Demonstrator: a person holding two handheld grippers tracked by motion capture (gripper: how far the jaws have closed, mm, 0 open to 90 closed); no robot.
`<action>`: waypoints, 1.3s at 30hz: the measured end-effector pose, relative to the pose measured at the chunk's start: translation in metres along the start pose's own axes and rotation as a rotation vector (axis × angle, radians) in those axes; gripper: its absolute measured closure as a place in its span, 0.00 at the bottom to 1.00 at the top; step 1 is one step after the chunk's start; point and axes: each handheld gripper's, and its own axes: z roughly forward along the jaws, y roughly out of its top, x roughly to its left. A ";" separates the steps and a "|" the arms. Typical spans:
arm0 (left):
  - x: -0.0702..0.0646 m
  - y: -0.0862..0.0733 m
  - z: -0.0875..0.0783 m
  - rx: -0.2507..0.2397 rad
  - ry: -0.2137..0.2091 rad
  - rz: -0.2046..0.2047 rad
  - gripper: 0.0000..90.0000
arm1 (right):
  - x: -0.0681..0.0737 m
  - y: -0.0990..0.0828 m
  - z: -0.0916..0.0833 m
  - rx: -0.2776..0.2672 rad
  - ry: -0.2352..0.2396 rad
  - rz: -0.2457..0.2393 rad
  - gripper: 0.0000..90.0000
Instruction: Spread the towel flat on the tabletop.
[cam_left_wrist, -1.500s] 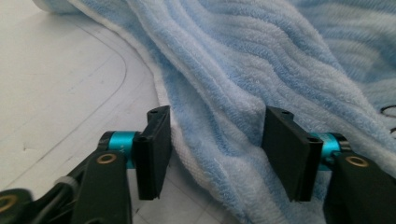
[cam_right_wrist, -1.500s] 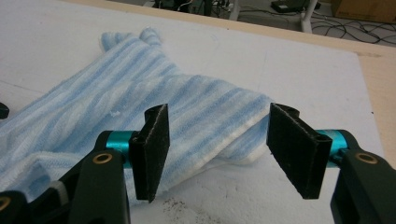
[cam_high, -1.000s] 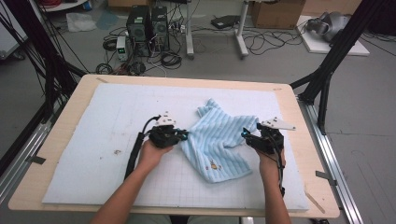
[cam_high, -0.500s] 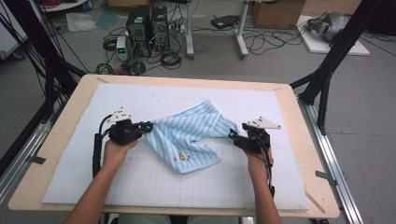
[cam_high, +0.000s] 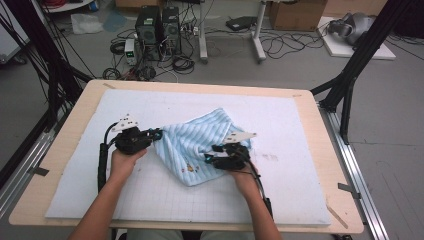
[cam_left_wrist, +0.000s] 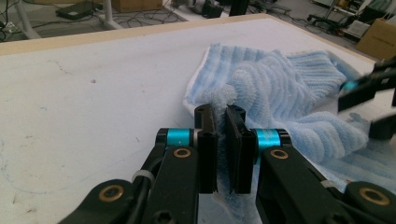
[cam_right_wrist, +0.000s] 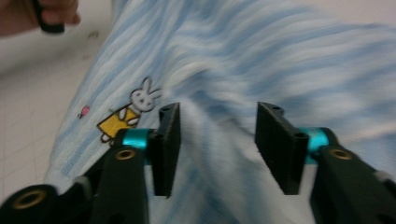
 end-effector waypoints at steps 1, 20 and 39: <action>-0.001 0.000 0.000 -0.005 0.003 -0.003 0.93 | 0.003 0.000 0.008 0.038 -0.015 -0.018 0.68; -0.038 0.003 0.054 -0.017 -0.017 0.042 0.90 | -0.028 -0.021 -0.065 0.011 -0.441 0.062 0.95; -0.027 0.007 0.084 0.033 0.046 -0.054 0.46 | -0.042 -0.026 -0.064 -0.054 -0.503 0.109 0.73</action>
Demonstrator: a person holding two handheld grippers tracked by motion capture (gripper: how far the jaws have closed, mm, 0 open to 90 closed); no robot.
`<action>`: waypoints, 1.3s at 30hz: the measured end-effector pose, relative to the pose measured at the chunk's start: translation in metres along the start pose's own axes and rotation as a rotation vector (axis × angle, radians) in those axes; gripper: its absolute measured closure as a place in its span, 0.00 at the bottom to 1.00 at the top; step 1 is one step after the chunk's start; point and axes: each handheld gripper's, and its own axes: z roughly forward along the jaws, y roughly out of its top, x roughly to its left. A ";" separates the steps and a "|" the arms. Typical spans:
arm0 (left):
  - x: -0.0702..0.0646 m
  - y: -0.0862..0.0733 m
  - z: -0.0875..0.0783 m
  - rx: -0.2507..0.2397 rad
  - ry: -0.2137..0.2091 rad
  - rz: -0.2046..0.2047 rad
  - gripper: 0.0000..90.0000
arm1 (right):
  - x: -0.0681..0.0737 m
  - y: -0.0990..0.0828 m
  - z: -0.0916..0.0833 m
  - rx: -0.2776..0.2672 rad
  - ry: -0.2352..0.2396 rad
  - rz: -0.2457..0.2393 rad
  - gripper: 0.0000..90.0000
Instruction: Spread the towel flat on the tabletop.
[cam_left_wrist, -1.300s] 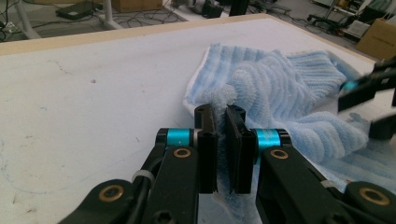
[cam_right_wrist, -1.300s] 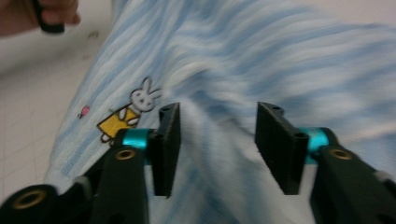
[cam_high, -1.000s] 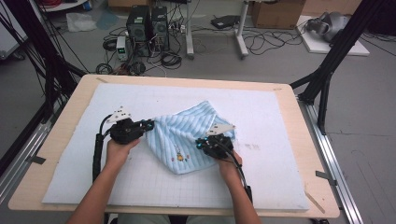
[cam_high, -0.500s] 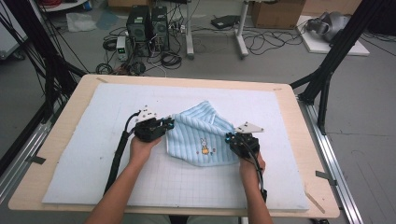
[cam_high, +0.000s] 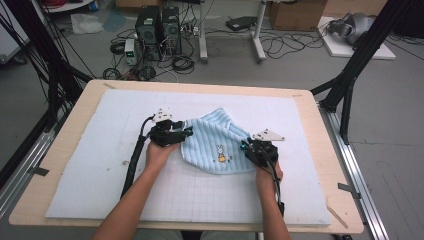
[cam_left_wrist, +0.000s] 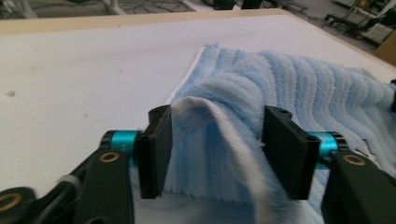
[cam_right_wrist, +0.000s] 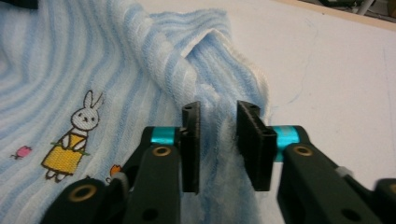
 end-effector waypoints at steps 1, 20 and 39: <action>-0.001 0.000 -0.004 -0.008 0.009 0.008 0.42 | -0.001 0.000 -0.002 -0.010 0.010 0.008 0.69; -0.031 -0.047 -0.074 0.004 -0.040 0.036 0.28 | 0.010 -0.043 -0.066 -0.055 0.026 0.068 0.28; -0.065 -0.040 -0.022 0.258 -0.036 0.114 0.56 | 0.019 -0.053 -0.073 -0.062 0.049 0.084 0.29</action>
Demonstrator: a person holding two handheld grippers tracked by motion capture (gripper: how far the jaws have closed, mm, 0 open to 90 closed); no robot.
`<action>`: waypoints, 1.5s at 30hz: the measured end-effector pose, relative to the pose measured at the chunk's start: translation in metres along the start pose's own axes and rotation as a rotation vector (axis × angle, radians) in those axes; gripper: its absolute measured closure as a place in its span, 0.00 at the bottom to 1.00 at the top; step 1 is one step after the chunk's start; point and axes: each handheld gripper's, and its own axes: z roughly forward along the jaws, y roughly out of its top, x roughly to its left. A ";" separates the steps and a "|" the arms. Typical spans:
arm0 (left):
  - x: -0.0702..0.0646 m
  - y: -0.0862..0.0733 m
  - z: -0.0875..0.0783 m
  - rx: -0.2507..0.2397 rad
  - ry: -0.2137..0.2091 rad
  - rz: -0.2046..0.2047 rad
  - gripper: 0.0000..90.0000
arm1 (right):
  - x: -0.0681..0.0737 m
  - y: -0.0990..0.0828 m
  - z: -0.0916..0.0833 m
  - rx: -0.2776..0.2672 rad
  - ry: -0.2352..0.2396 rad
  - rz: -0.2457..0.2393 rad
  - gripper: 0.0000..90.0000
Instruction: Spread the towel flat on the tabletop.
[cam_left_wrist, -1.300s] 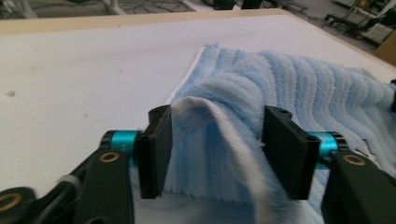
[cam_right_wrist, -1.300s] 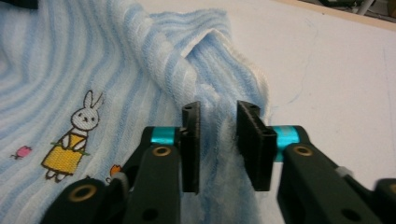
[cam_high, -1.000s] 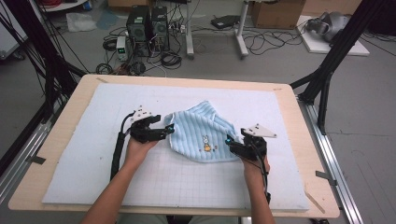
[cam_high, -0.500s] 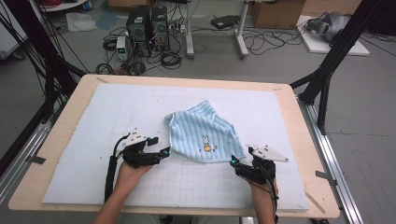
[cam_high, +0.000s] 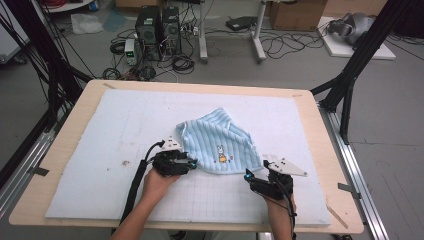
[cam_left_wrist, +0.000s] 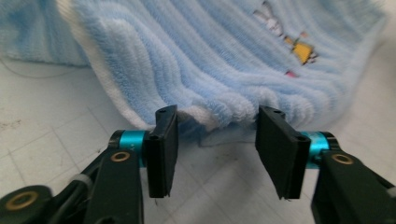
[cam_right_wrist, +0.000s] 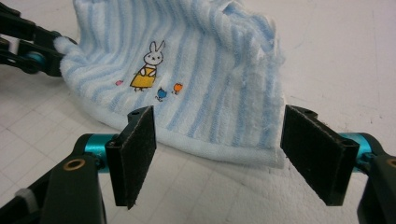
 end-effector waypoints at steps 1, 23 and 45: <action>-0.001 0.002 0.002 0.011 0.024 0.006 0.59 | 0.000 0.000 0.000 0.000 0.000 -0.001 0.29; 0.008 -0.047 -0.081 -0.087 -0.140 -0.059 0.91 | 0.023 0.003 0.014 0.110 -0.019 -0.078 0.71; -0.004 -0.076 -0.115 -0.058 -0.289 -0.020 0.89 | 0.041 -0.015 -0.009 0.186 0.069 -0.116 0.98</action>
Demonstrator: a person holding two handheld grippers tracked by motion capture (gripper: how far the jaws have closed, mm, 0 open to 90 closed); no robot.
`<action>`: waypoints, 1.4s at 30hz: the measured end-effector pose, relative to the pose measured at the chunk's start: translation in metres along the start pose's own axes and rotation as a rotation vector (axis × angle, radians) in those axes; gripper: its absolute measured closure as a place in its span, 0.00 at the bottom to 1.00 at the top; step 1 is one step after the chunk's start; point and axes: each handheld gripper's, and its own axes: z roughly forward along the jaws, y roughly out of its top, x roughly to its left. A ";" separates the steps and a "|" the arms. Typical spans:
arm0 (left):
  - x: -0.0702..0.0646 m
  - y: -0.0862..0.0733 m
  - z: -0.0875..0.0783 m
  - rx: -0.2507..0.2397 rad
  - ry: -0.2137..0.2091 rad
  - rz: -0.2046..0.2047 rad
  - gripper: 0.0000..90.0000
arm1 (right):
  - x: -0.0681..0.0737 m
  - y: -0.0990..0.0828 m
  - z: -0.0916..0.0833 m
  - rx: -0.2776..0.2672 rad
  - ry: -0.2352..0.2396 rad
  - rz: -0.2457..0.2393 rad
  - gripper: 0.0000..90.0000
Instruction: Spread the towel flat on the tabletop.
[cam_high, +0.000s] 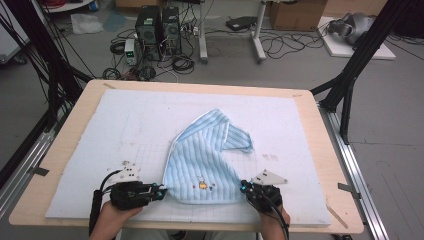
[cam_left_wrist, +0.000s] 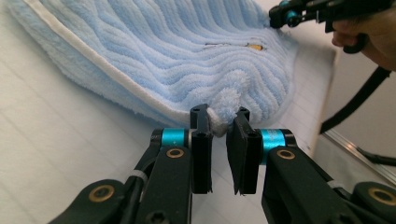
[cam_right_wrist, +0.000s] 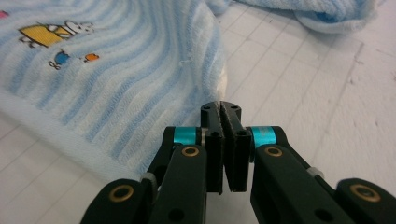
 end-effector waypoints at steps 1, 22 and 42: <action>-0.002 -0.002 0.000 0.002 -0.011 0.007 0.89 | 0.001 -0.003 -0.004 -0.003 0.001 0.000 0.98; 0.007 0.009 -0.005 -0.164 0.144 -0.046 0.45 | -0.013 -0.009 -0.021 -0.145 -0.048 0.127 0.65; 0.029 0.027 0.044 0.049 0.264 -0.042 0.95 | 0.007 0.015 0.025 0.039 0.040 0.027 0.96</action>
